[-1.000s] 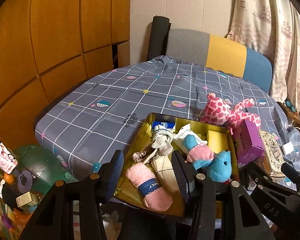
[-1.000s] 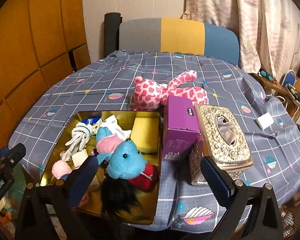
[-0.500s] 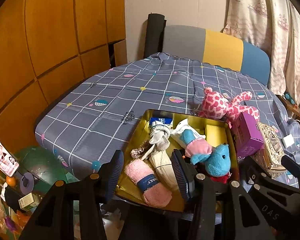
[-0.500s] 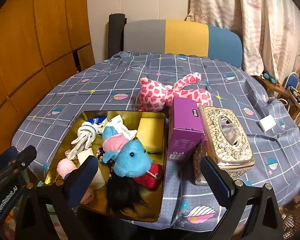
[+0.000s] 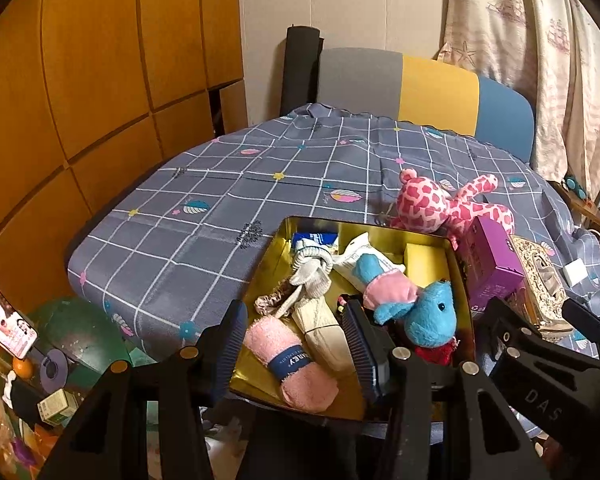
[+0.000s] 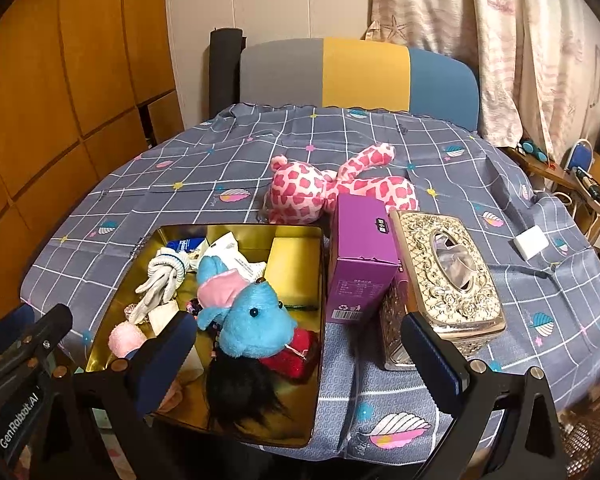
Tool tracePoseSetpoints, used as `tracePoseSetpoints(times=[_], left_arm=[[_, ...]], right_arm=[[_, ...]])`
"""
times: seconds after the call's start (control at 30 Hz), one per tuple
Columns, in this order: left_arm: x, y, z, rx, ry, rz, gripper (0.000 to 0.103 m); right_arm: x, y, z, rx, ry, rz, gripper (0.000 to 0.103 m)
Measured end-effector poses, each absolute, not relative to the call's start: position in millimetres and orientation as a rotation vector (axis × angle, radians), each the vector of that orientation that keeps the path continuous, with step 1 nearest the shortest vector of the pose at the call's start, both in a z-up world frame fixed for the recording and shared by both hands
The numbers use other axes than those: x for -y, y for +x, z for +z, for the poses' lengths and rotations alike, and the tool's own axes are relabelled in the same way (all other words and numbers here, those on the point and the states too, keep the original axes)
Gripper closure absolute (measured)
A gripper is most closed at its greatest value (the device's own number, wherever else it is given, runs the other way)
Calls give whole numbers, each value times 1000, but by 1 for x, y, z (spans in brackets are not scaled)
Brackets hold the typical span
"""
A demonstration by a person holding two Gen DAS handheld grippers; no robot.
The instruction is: Organize soft objects
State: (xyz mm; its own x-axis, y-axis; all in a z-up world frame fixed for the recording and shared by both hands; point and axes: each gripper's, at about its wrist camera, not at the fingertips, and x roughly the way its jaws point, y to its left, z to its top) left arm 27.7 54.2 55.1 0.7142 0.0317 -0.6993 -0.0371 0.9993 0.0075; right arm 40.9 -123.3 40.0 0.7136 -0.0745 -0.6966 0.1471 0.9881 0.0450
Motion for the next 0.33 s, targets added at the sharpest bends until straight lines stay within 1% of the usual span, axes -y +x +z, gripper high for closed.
tracePoseSetpoints(times=[0.17,0.33], left_arm=[[-50,27,53,-777,-12,33,53],[-49,26,54,-737,-15,52,53]], right_arm=[[126,42,40,-771,104,-125,0],[130,43,38,-773,110,-123,0]])
